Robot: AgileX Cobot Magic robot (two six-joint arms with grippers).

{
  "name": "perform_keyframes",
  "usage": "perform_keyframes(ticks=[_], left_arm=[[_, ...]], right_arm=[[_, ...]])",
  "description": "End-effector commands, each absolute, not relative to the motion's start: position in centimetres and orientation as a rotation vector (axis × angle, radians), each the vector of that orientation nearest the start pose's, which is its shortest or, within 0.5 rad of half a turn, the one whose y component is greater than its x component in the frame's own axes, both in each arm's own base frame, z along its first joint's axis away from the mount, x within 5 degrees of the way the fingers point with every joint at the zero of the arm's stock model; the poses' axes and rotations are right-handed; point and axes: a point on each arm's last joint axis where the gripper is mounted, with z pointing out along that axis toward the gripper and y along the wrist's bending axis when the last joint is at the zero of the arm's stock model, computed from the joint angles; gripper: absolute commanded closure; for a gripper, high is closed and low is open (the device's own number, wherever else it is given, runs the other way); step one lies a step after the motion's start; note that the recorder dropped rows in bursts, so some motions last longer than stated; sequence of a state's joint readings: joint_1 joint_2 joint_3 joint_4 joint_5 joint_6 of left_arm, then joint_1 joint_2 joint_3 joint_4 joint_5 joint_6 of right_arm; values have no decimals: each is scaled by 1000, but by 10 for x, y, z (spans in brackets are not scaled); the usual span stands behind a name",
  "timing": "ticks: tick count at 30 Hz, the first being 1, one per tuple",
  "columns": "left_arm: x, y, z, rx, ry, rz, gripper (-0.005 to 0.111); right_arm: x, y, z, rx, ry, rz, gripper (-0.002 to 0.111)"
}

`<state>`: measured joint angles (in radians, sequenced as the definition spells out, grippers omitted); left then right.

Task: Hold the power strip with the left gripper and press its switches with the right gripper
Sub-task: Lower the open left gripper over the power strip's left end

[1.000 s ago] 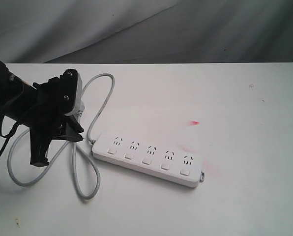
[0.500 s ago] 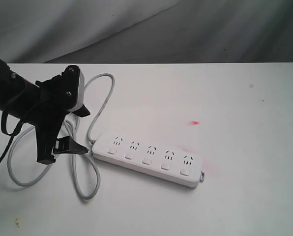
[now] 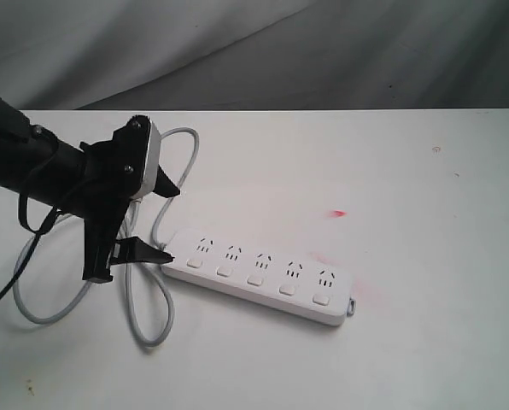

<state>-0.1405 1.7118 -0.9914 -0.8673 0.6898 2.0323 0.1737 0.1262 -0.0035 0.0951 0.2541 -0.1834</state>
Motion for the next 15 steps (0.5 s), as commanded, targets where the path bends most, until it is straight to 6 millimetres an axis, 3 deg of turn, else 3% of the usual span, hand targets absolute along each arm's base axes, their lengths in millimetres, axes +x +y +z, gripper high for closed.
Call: perform_keyframes(ticks=[1,6,15], left_arm=[[326,-92,179,1729,1824,-279,28],[338,-93,178,1669,1873,-293,16],[354,-99,165,1685,1895,-383,15]], right_arm=[[62,12,184,-259,1832,68,108],[62,12,184,-259,1832,68,108],[62,12,184,-259,1832,68,108]])
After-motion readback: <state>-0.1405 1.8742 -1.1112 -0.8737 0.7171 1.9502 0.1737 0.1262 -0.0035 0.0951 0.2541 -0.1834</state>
